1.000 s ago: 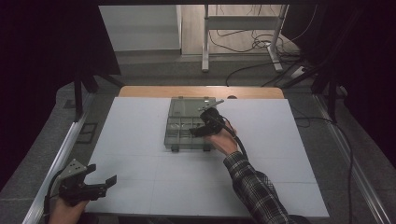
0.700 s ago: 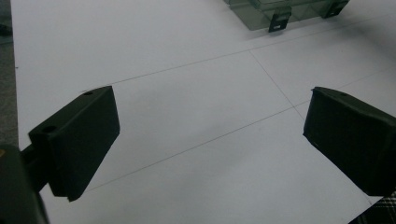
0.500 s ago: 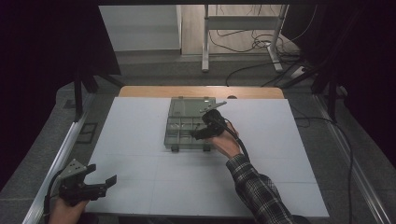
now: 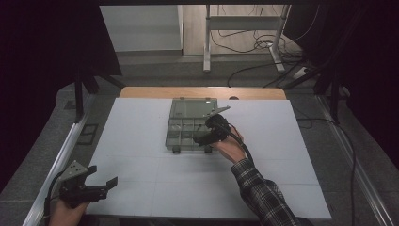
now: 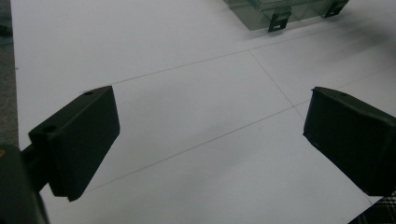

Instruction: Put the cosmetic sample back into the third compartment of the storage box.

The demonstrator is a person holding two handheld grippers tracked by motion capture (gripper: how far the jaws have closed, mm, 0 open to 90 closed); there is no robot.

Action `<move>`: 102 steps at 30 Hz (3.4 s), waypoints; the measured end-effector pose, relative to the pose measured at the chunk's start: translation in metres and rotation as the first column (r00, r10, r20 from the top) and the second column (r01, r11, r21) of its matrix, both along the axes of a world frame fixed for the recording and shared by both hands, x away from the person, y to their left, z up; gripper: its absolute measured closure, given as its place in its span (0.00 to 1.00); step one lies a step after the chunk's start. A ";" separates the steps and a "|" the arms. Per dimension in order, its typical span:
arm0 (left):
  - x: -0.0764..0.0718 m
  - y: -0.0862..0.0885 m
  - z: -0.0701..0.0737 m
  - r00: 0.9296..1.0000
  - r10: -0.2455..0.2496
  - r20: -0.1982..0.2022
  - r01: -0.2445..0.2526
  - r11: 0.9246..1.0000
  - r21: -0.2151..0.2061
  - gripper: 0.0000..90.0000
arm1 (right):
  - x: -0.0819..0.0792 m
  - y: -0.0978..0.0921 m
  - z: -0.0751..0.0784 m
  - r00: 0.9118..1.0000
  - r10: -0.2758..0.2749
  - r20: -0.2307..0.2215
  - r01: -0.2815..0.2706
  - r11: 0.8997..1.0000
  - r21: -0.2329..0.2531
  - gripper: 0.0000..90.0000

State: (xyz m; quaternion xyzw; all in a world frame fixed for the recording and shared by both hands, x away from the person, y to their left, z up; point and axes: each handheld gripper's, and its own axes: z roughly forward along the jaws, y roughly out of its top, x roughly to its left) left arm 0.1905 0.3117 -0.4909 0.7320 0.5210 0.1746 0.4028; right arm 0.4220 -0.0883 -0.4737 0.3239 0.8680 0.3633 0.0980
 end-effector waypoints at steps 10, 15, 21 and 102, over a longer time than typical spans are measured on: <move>0.000 0.000 0.000 1.000 -0.002 0.000 0.002 1.000 0.002 0.04 | -0.011 -0.004 0.005 1.000 0.019 0.003 -0.019 1.000 -0.016 0.03; 0.000 0.000 0.000 1.000 -0.002 0.000 0.002 1.000 0.002 0.04 | -0.018 -0.006 0.008 1.000 0.029 0.013 -0.028 1.000 -0.012 0.03; 0.000 0.000 0.000 1.000 -0.003 0.001 0.003 1.000 0.002 0.05 | -0.025 -0.009 0.013 0.999 0.037 0.025 -0.037 0.999 -0.001 0.03; -0.001 0.000 0.001 1.000 -0.010 0.007 0.010 1.000 0.003 0.05 | -0.119 -0.085 0.016 0.995 0.002 0.104 -0.003 1.000 0.014 0.01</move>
